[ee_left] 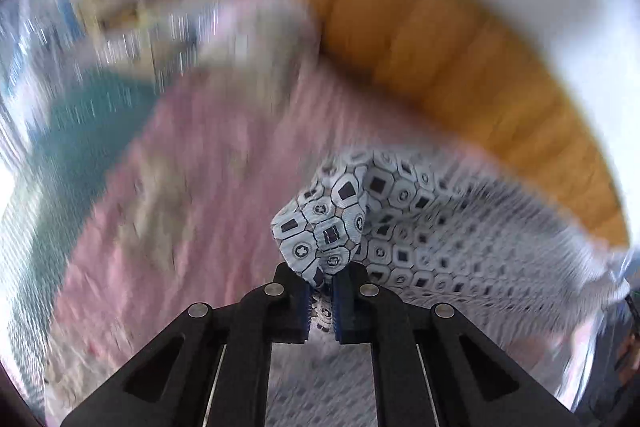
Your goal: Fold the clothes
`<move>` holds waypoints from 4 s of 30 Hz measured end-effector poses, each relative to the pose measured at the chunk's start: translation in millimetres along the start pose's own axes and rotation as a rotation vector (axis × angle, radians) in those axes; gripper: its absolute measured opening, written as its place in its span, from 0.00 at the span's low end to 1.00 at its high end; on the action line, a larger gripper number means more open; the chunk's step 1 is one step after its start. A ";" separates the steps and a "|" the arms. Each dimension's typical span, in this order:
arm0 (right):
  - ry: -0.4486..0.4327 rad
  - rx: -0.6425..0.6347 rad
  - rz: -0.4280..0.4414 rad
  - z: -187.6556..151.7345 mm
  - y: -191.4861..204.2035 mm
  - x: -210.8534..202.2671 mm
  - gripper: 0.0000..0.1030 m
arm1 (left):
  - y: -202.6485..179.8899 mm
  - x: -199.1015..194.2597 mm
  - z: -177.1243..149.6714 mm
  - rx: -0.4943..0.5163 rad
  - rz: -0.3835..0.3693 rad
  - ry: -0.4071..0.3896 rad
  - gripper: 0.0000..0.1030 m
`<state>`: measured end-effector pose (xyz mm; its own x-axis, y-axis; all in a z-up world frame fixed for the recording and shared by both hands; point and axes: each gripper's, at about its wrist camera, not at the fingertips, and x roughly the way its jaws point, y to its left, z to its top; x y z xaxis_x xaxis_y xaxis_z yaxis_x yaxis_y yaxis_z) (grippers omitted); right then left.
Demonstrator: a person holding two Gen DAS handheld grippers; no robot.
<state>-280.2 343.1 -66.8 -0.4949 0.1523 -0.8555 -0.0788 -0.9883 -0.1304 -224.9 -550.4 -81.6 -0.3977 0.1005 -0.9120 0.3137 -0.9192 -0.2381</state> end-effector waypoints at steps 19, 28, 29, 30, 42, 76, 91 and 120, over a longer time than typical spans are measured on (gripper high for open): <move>0.269 0.313 0.163 -12.0 -20.1 102.1 0.50 | -34.4 21.9 17.4 0.069 0.072 -0.066 0.07; 0.058 0.067 0.179 45.4 5.6 58.9 0.06 | -47.8 -23.2 47.8 -0.001 0.004 -0.279 0.07; 0.005 0.070 0.167 53.5 2.3 49.2 0.06 | -49.7 -26.3 54.7 -0.004 0.010 -0.302 0.07; -0.007 0.064 0.146 59.4 2.3 50.4 0.06 | -51.6 -29.4 61.7 -0.006 0.017 -0.324 0.07; 0.217 0.309 0.176 44.3 4.2 94.8 0.55 | -38.5 58.3 49.1 -0.074 0.107 -0.010 0.19; 0.194 0.354 0.202 -23.8 -28.0 34.6 0.48 | 57.3 -34.5 -135.3 -0.304 -0.005 0.134 0.39; -0.053 0.236 0.098 114.3 -8.1 68.6 0.05 | 9.0 -53.6 -173.5 -0.223 0.126 0.130 0.39; 0.206 0.762 0.210 -189.9 -41.6 -0.2 0.05 | 70.9 -50.9 -218.3 -0.514 -0.204 -0.107 0.26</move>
<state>-112.4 383.7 -156.4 -0.4019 -0.1128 -0.9087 -0.6057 -0.7115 0.3562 5.8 -537.6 -125.0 -0.5709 0.1933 -0.7979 0.5904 -0.5786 -0.5627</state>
